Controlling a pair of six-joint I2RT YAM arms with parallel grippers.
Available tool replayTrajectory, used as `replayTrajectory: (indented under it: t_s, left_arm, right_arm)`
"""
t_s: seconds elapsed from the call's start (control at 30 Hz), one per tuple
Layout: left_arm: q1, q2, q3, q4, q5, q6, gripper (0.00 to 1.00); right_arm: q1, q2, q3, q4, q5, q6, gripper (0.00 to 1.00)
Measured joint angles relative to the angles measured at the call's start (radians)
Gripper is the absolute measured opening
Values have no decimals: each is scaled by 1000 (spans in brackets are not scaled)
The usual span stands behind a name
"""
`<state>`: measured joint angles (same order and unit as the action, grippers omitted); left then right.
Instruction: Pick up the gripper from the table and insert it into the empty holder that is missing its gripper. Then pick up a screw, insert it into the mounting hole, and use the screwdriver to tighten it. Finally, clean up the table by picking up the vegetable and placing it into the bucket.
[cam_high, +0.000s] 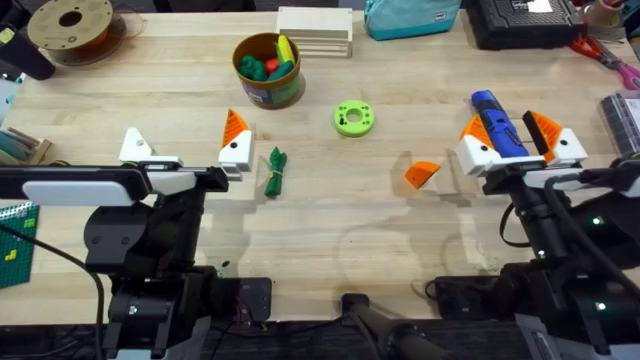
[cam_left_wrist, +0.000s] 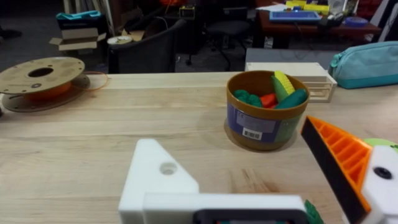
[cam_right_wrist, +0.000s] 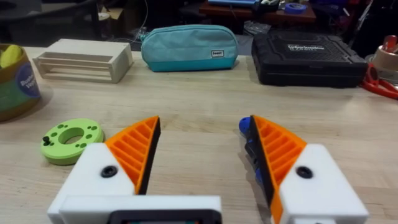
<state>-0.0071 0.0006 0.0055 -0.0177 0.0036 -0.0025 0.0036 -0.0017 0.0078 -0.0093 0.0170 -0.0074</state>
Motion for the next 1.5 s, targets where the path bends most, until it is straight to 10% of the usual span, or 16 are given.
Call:
replayTrajectory:
  t_s: [0.4,0.87,1.2,1.43,1.5]
  left_arm:
    - [0,6,45,-59,13,2,987]
    - [0,509,854,-903,127,88,987]
    - [0,876,1008,-1018,299,90,987]
    - [-17,1021,1008,-1014,378,87,39]
    - [-49,1041,1008,-1014,388,91,11]
  right_arm:
    - [0,2,33,-64,3,10,852]
    - [0,391,850,-889,3,120,852]
    - [0,529,1009,-1002,4,125,852]
    - [0,529,1009,-1002,4,128,852]
    - [0,529,1009,-1002,4,128,851]
